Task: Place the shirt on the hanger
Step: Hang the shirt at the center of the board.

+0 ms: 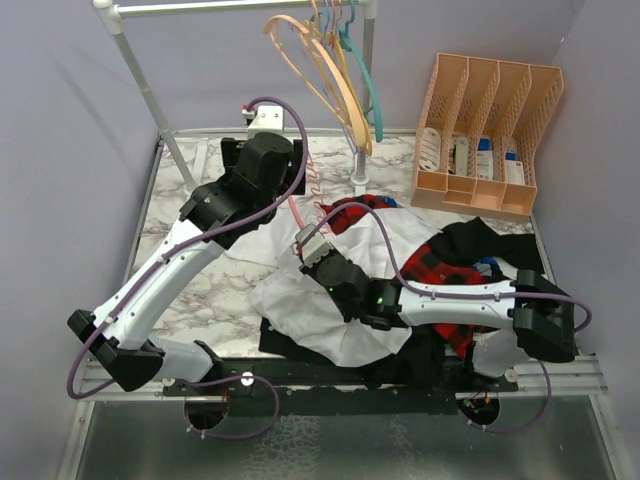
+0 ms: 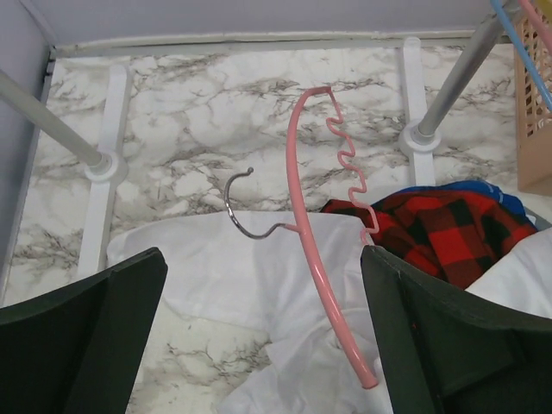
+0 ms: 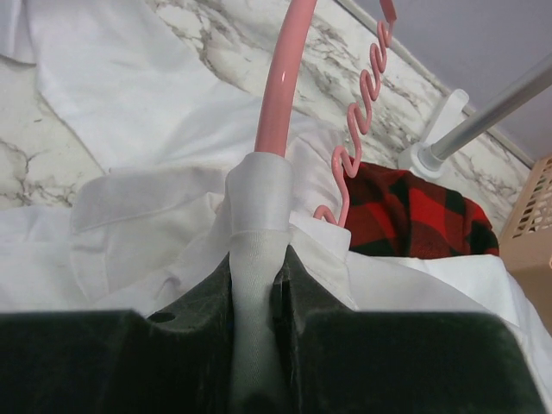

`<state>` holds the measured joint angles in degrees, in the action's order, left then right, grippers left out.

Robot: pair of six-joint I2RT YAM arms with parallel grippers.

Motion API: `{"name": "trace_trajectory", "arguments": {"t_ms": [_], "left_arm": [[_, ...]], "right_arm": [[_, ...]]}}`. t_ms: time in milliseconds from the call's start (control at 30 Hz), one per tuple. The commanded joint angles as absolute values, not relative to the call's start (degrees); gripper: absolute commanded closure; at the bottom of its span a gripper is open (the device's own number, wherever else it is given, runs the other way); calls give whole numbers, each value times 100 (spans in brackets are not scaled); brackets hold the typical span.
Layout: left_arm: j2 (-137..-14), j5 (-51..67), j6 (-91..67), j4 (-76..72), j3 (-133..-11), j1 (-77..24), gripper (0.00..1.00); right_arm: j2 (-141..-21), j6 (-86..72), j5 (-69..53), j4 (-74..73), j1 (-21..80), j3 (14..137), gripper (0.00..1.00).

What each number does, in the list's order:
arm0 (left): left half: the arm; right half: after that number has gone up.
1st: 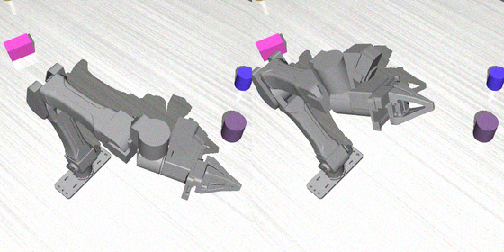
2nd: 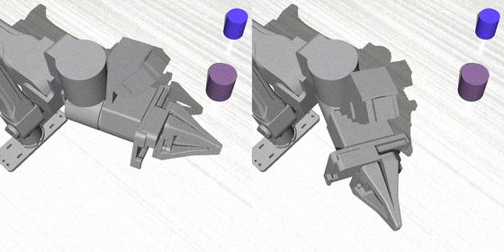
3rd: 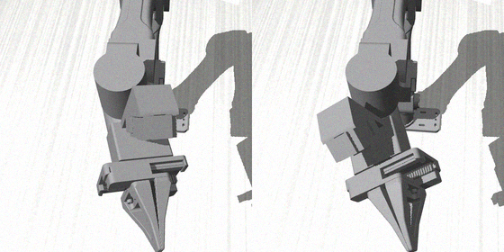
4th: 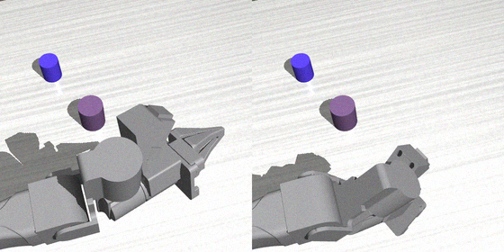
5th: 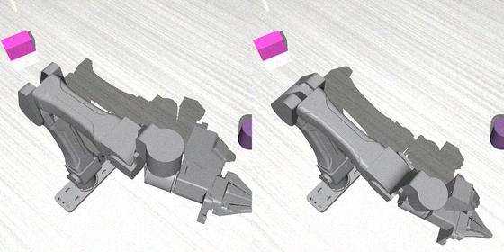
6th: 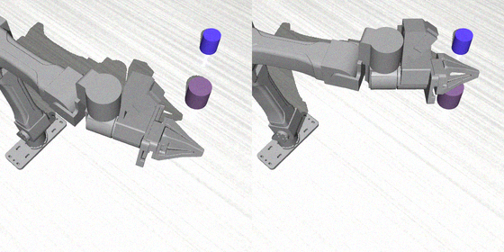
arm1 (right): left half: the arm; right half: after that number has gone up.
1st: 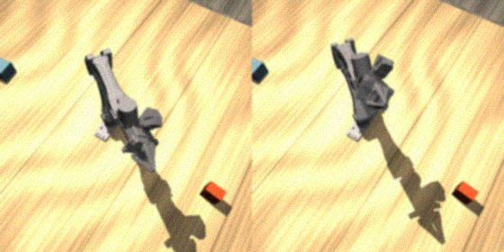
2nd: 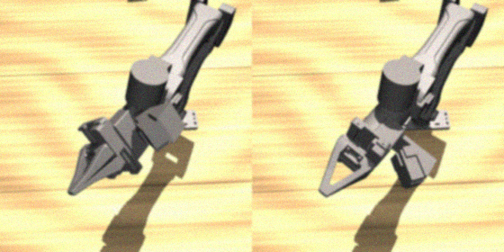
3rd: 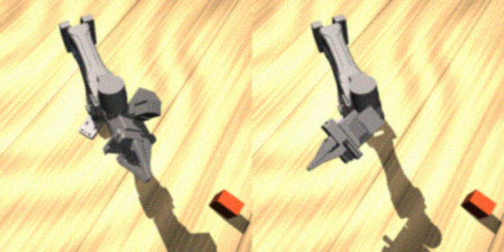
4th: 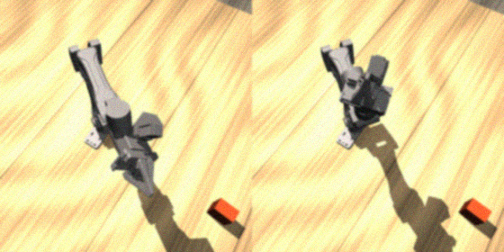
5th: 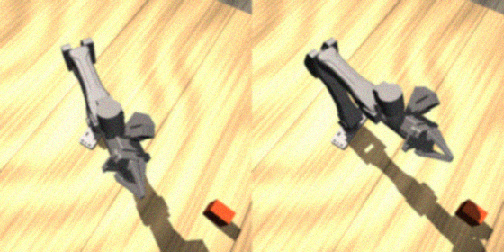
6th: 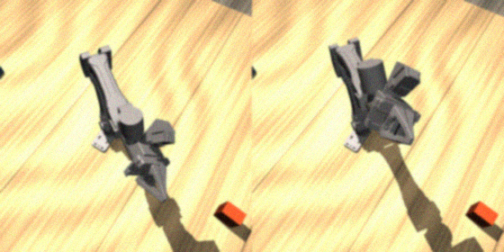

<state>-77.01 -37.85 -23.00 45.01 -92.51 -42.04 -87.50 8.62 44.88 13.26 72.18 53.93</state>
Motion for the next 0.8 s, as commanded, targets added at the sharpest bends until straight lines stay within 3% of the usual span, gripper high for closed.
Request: {"name": "trace_trajectory", "arguments": {"t_ms": [0,133,233,333,533,767], "left_arm": [[-7615,-3300,-756,3880,-9325,-4098,1],[-7443,-2477,491,3428,-9426,-3629,9],[-7436,-1081,1393,3543,-9763,-3034,30],[-7428,-323,2037,3755,-9920,-2696,39],[-7515,1236,2878,4299,-10312,-2043,40],[-7660,5204,4766,5449,-10104,-652,43]], "right_arm": [[-8202,377,3962,880,7227,5284,99],[-7811,86,3894,689,7224,5206,99],[-7475,-233,4043,494,7216,5040,99],[-7050,-578,4071,324,7222,4911,99],[-6355,-904,3989,-345,7218,4769,99],[-4972,-1211,3214,-610,7222,4391,99]]}}
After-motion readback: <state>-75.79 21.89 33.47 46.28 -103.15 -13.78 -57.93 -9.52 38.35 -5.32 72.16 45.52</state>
